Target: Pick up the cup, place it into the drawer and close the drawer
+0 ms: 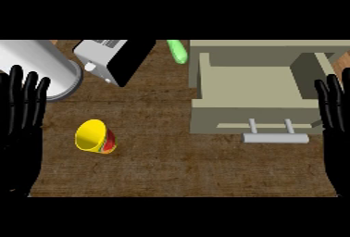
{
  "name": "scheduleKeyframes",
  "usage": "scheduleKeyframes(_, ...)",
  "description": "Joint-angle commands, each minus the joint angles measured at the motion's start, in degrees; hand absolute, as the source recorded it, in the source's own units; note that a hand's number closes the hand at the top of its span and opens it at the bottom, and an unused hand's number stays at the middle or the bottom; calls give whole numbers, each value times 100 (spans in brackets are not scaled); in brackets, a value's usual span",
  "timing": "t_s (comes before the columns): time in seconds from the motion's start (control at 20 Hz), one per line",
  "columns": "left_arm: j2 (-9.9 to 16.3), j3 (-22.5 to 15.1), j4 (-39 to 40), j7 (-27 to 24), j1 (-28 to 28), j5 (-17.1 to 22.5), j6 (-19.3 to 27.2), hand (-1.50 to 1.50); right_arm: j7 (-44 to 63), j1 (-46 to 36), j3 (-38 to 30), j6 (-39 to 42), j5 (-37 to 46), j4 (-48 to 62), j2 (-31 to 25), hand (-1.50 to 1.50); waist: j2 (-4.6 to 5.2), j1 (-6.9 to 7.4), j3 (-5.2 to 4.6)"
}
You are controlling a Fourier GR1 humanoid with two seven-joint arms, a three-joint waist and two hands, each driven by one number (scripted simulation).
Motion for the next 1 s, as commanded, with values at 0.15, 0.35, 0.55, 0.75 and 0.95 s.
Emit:
scheduleKeyframes(0.15,584,-175,-92,-37,445,1404,-1560,-150,77,109,-174,18,-3,5,-108,-150,-87,-38,-66)
scheduleKeyframes(0.35,708,-140,405,352,748,2762,-2244,-150,378,14,124,150,458,264,-347,-150,-59,-3,-77)
scheduleKeyframes(0.55,1314,688,656,607,848,3965,-2803,-150,701,116,89,249,329,-167,-428,-150,-81,-42,-66)
scheduleKeyframes(0.75,1346,759,1149,843,532,3993,-2810,-150,737,-74,-400,527,-148,32,-632,-150,-78,-58,-60)
scheduleKeyframes(0.95,1142,906,2265,-102,633,3162,-3475,-150,81,-95,-171,438,265,579,-412,-150,-73,-48,-61)
